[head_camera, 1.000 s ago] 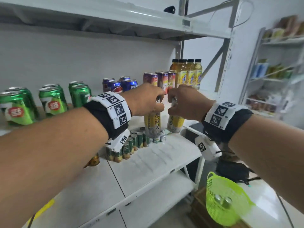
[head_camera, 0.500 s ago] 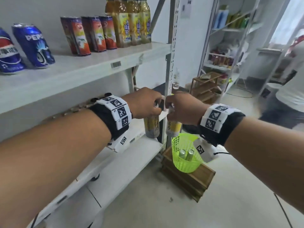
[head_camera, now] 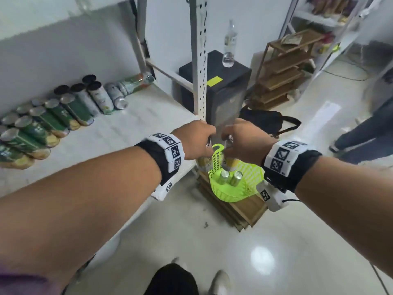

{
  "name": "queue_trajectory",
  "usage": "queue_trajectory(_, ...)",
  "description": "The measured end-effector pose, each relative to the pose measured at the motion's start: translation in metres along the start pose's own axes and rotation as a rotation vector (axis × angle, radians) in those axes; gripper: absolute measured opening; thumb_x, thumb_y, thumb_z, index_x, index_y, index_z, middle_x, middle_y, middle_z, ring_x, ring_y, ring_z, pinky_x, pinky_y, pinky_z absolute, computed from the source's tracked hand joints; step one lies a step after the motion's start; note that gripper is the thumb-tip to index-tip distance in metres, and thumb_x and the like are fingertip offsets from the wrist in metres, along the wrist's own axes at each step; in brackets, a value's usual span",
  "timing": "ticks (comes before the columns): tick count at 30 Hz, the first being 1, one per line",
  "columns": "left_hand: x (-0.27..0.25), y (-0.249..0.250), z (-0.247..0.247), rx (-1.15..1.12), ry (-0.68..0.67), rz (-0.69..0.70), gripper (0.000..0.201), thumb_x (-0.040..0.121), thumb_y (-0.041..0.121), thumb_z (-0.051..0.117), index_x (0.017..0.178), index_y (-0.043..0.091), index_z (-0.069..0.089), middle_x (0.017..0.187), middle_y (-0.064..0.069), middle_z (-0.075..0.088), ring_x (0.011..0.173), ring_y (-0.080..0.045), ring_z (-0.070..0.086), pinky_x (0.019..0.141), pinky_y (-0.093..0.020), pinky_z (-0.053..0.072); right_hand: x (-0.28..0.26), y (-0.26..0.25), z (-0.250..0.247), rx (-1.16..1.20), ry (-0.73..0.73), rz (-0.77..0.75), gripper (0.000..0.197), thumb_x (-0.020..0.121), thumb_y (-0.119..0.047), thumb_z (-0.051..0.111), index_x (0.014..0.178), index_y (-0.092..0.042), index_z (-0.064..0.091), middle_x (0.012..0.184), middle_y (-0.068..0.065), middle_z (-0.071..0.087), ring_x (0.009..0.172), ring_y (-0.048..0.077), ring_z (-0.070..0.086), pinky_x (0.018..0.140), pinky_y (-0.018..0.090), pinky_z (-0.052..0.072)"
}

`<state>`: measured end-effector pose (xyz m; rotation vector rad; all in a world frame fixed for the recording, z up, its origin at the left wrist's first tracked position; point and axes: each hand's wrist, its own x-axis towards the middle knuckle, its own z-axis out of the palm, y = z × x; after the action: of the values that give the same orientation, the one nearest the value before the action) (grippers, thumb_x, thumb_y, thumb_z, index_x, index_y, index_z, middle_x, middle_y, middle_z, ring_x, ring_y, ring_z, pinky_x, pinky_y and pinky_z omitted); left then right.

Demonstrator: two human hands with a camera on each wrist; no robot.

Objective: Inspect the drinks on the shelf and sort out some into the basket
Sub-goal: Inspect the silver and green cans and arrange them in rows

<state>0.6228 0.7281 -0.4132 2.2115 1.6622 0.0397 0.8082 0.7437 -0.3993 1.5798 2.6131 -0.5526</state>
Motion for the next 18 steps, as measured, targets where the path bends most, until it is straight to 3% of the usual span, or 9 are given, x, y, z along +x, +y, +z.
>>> queue_trajectory(2,0.035,-0.008,0.018,-0.015,-0.037,-0.008,0.031,0.084,0.033,0.079,0.105,0.014,0.067,0.106,-0.007,0.064,0.1,-0.029,0.06,0.088,-0.042,0.052,0.027,0.027,0.017,0.008,-0.026,0.039,0.029,0.079,-0.027,0.075,0.107,-0.021,0.071,0.105,0.01,0.058,0.101,0.033,0.06,0.087,0.039,0.053)
queue_trajectory(4,0.064,-0.018,0.037,-0.028,-0.066,-0.015,0.029,0.083,0.032,0.08,0.102,0.015,0.066,0.104,-0.005,0.061,0.098,-0.029,0.06,0.083,-0.039,0.051,0.047,0.05,0.035,0.0,-0.05,0.083,0.032,0.082,-0.027,0.073,0.113,-0.021,0.071,0.105,0.008,0.054,0.101,0.032,0.059,0.081,0.034,0.049)
queue_trajectory(7,0.116,-0.038,0.076,-0.05,-0.117,-0.021,0.03,0.082,0.032,0.082,0.098,0.019,0.06,0.101,-0.002,0.055,0.096,-0.029,0.06,0.075,-0.035,0.044,0.083,0.089,0.067,0.011,-0.088,0.161,0.035,0.085,-0.027,0.071,0.119,-0.02,0.067,0.113,0.011,0.051,0.108,0.033,0.055,0.086,0.039,0.053)
queue_trajectory(9,0.138,-0.046,0.103,-0.053,-0.16,-0.029,0.033,0.082,0.033,0.082,0.102,0.015,0.062,0.104,-0.005,0.056,0.099,-0.031,0.061,0.079,-0.037,0.049,0.096,0.108,0.087,0.023,-0.12,0.202,0.035,0.085,-0.026,0.07,0.12,-0.019,0.065,0.117,0.012,0.05,0.111,0.035,0.053,0.09,0.044,0.054)
queue_trajectory(13,0.176,-0.058,0.165,-0.07,-0.272,-0.043,0.042,0.085,0.037,0.081,0.115,0.013,0.064,0.127,-0.014,0.058,0.117,-0.038,0.06,0.096,-0.045,0.054,0.118,0.153,0.136,0.056,-0.212,0.273,0.036,0.088,-0.023,0.069,0.124,-0.018,0.065,0.124,0.014,0.049,0.117,0.036,0.051,0.094,0.046,0.053)
queue_trajectory(18,0.198,-0.07,0.241,-0.068,-0.349,-0.095,0.044,0.089,0.043,0.078,0.125,0.022,0.064,0.13,-0.009,0.059,0.123,-0.035,0.058,0.104,-0.047,0.051,0.136,0.201,0.211,0.036,-0.367,0.267,0.043,0.088,-0.027,0.072,0.129,-0.02,0.064,0.127,0.016,0.047,0.123,0.037,0.047,0.097,0.048,0.053)
